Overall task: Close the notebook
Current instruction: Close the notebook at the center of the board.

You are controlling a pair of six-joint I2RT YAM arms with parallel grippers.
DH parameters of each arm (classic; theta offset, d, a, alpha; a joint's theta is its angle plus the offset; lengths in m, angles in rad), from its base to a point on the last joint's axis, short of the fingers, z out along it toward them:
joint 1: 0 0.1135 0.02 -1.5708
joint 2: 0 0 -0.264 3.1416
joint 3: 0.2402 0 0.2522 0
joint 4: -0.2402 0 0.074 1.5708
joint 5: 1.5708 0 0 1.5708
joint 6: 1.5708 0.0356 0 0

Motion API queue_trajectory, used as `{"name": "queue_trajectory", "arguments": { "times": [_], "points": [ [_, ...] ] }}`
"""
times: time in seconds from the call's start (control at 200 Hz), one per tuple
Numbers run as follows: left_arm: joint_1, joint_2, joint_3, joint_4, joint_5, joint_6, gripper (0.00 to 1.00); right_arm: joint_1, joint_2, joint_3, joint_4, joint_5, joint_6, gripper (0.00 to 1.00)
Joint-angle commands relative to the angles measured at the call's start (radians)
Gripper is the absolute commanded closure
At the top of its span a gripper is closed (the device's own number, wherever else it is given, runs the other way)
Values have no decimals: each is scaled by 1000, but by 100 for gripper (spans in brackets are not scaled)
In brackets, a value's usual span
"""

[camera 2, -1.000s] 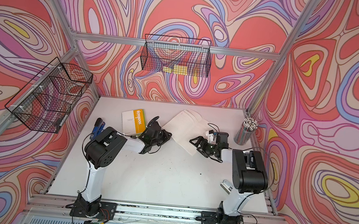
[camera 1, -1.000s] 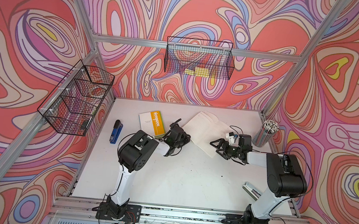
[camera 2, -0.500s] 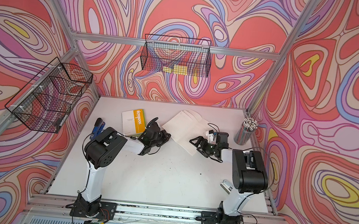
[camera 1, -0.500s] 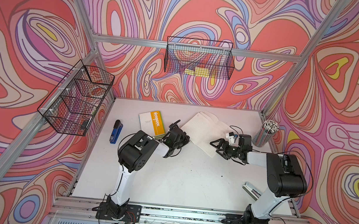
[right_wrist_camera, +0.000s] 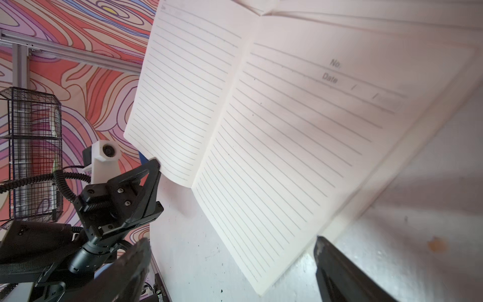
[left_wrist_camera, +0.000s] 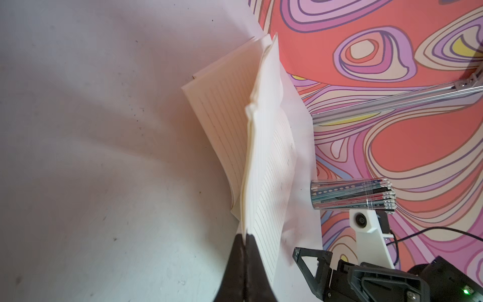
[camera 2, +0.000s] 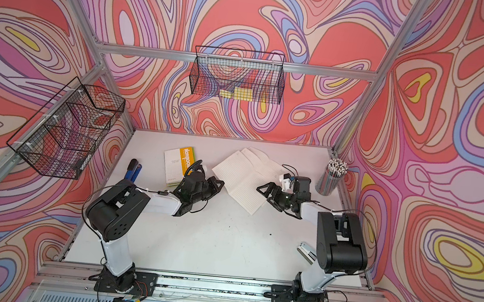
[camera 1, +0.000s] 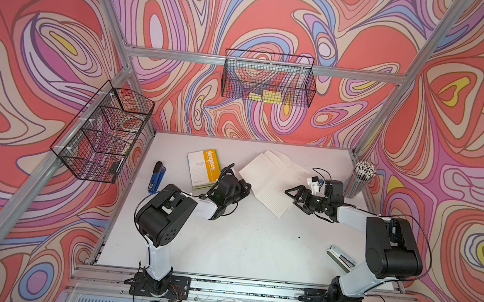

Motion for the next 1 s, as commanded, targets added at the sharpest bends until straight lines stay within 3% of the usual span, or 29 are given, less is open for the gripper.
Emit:
{"name": "queue_trajectory", "arguments": {
  "times": [0.0,0.406,0.731,0.997],
  "points": [
    [-4,-45,-66,70,-16,-15,100,-2,-57,-33,-35,21,-6,2],
    [-5,-333,-298,11,-82,91,100,23,-248,-122,-91,49,30,2],
    [-29,-659,-439,-234,-232,177,100,188,-315,-176,-41,164,127,2],
    [-58,-897,-509,-445,-297,212,100,316,-234,-170,62,218,199,2]
  ]
}}
